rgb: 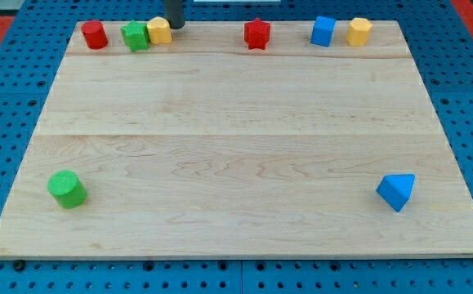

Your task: Move arm at bottom left corner of the board

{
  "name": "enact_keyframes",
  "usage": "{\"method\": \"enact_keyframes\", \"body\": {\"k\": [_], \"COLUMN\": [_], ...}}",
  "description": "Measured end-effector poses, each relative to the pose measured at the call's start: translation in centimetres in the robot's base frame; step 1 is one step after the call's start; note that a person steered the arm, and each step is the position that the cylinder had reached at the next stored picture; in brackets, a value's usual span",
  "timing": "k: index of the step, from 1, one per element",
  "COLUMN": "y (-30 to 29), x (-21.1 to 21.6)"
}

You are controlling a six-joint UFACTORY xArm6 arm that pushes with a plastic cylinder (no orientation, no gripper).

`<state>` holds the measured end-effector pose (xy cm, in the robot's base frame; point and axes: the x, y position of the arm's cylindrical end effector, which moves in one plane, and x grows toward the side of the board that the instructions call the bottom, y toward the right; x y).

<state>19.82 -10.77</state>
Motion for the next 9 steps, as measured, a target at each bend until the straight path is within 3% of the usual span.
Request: {"method": "enact_keyframes", "body": {"k": [3, 4, 5, 7, 8, 9], "y": [1.2, 6.1, 7.9, 1.3, -7.2, -19.7], "x": [2.4, 4.1, 15.9, 35.8, 41.5, 41.2]}}
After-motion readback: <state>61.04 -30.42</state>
